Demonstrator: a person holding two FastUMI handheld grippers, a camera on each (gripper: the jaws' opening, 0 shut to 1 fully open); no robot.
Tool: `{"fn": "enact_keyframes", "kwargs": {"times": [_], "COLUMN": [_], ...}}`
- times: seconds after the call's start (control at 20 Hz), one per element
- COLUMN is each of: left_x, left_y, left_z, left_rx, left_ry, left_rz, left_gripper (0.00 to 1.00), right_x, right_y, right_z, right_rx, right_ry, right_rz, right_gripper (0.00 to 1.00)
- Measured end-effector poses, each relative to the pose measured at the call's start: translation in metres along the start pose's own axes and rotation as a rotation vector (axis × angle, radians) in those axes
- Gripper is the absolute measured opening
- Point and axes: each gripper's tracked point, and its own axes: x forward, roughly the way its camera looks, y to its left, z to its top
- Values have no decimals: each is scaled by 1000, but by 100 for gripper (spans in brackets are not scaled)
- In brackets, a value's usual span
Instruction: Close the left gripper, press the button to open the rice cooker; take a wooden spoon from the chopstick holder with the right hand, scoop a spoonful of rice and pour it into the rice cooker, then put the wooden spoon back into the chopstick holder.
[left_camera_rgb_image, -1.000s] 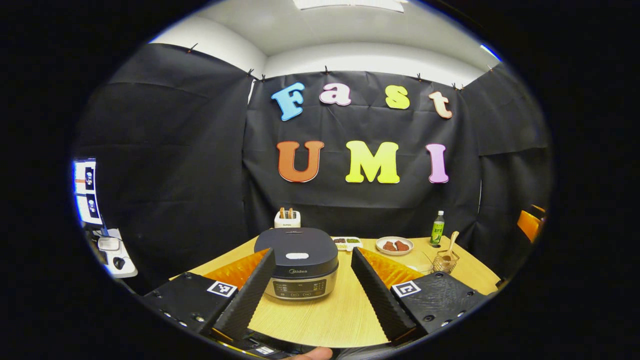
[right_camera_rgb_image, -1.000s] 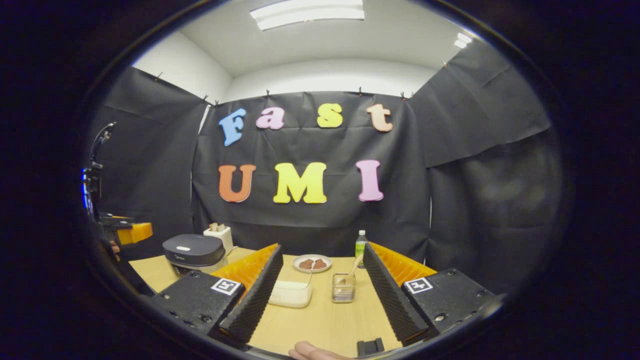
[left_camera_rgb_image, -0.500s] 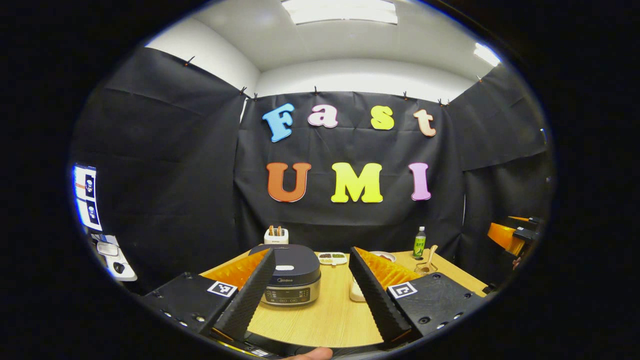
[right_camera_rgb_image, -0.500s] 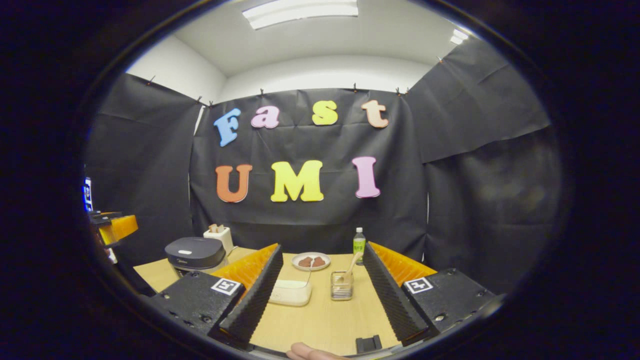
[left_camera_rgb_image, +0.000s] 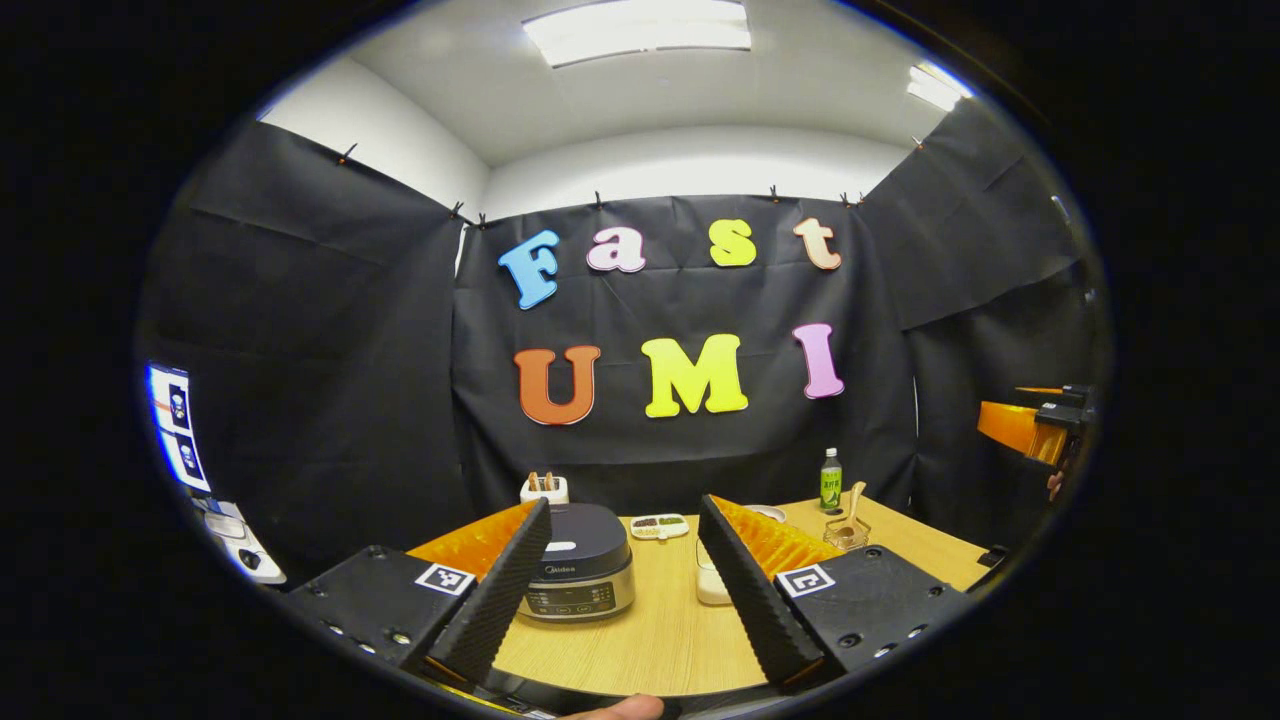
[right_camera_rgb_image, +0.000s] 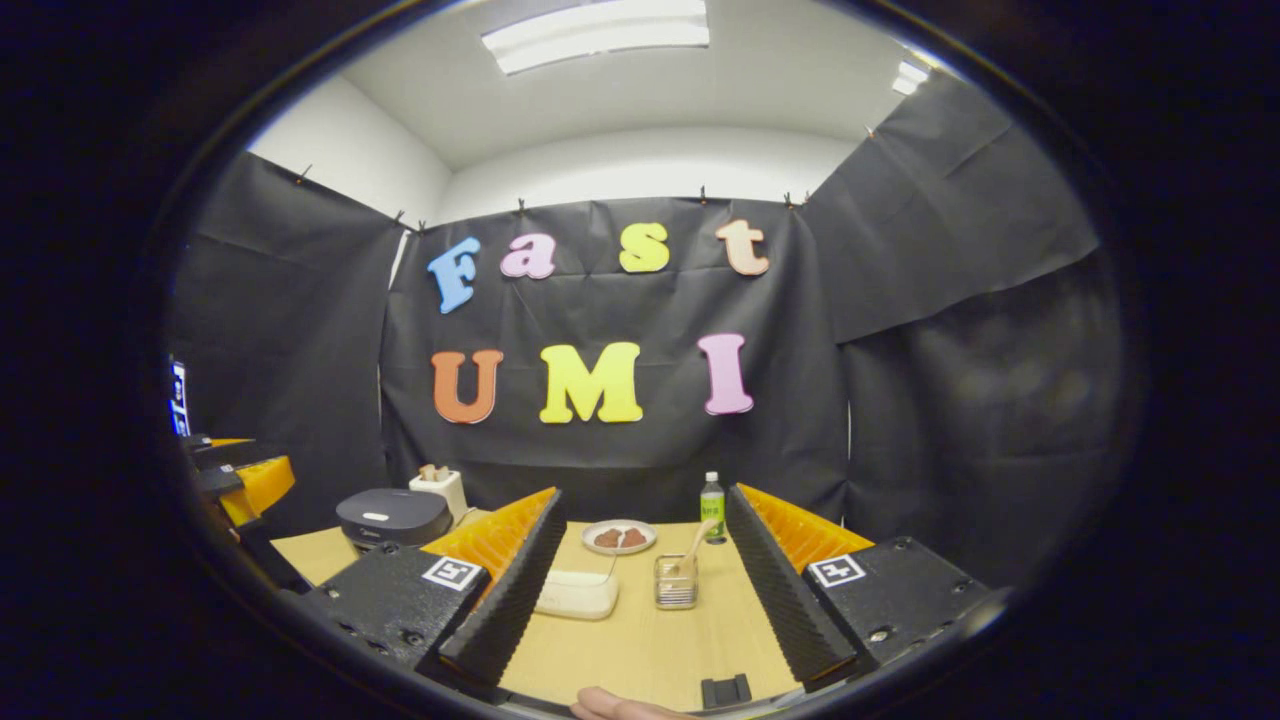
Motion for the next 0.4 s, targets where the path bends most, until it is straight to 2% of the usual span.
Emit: {"fn": "enact_keyframes", "kwargs": {"times": [0.35,0.4], "left_x": [-1,1], "left_y": [-2,-1], "left_z": [-10,-11], "left_rx": [-19,-23], "left_ry": [19,23], "left_rz": [10,14], "left_gripper": [96,90], "right_x": [-12,-13], "right_y": [3,2], "right_z": [3,4], "right_rx": [-12,-13], "right_ry": [-25,-28], "right_rz": [16,14], "right_gripper": [100,100]}}
